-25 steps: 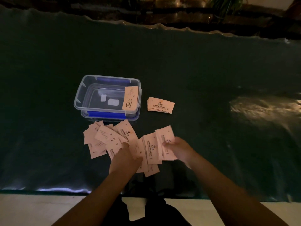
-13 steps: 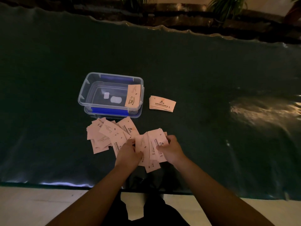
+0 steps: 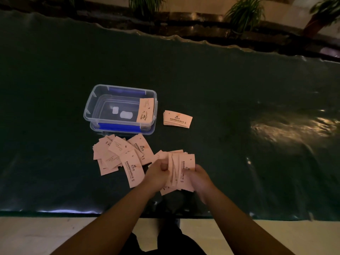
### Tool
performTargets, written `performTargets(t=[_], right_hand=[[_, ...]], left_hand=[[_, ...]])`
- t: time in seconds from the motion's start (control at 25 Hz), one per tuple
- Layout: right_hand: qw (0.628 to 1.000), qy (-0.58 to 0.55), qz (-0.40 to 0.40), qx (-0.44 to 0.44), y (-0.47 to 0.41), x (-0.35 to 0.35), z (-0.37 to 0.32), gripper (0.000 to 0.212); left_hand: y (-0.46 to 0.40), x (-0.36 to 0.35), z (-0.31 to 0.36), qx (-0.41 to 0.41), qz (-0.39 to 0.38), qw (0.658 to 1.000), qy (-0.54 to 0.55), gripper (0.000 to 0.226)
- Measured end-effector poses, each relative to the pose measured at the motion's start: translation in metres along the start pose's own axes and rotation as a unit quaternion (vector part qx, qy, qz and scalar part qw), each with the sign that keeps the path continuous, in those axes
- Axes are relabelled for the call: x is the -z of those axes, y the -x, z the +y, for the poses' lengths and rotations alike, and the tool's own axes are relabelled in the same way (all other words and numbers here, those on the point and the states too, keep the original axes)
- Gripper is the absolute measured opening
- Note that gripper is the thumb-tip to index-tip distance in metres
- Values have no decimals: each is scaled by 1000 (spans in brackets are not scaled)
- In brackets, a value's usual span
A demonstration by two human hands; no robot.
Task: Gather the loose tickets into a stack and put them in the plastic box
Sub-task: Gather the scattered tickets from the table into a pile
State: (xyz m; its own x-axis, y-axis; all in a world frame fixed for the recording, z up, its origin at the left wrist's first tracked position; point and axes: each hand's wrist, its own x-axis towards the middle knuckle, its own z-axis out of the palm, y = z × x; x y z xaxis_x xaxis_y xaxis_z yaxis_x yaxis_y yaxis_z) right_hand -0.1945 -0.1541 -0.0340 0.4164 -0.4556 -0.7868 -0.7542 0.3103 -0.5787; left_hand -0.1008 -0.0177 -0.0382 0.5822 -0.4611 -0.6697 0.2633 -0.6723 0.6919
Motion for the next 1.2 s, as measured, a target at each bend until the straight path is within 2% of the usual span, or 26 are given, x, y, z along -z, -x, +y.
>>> performTargets(t=[0.12, 0.2, 0.28, 0.36, 0.48, 0.64, 0.76, 0.84, 0.92, 0.96, 1.08, 1.2], right_hand=[[1000, 7, 6, 11, 3, -1, 5, 27], [1000, 9, 8, 20, 3, 2, 7, 28], [1000, 15, 16, 19, 1, 4, 8, 29], [999, 29, 19, 12, -1, 1, 10, 30], [999, 29, 13, 16, -2, -10, 10, 26], [997, 48, 39, 37, -4, -14, 9, 24], [996, 60, 55, 32, -7, -1, 8, 29], [997, 63, 49, 13, -8, 9, 7, 27], [997, 73, 40, -1, -9, 16, 6, 27], [996, 83, 32, -2, -9, 18, 7, 27], [991, 129, 17, 17, -7, 14, 5, 21], [985, 163, 27, 55, -6, 4, 5, 23]], left_hand=[[5, -14, 5, -9, -23, 1000, -2, 15], [4, -15, 0, -8, 37, 998, -57, 12], [4, -11, -11, 6, 116, 986, -116, 29], [6, -8, -17, 11, 145, 980, -138, 41], [8, -15, -17, -33, 102, 983, -149, 19], [13, -27, -9, -73, 55, 991, -99, 19], [18, -27, -8, -60, 20, 997, -49, 24], [19, -23, -17, -18, 70, 997, -21, 29], [19, -17, -31, 23, 135, 990, 33, 44], [17, -14, -37, 32, 139, 987, 71, 46], [21, -10, -32, 34, 87, 983, 156, 43], [17, -20, -19, 38, 11, 984, 176, 50]])
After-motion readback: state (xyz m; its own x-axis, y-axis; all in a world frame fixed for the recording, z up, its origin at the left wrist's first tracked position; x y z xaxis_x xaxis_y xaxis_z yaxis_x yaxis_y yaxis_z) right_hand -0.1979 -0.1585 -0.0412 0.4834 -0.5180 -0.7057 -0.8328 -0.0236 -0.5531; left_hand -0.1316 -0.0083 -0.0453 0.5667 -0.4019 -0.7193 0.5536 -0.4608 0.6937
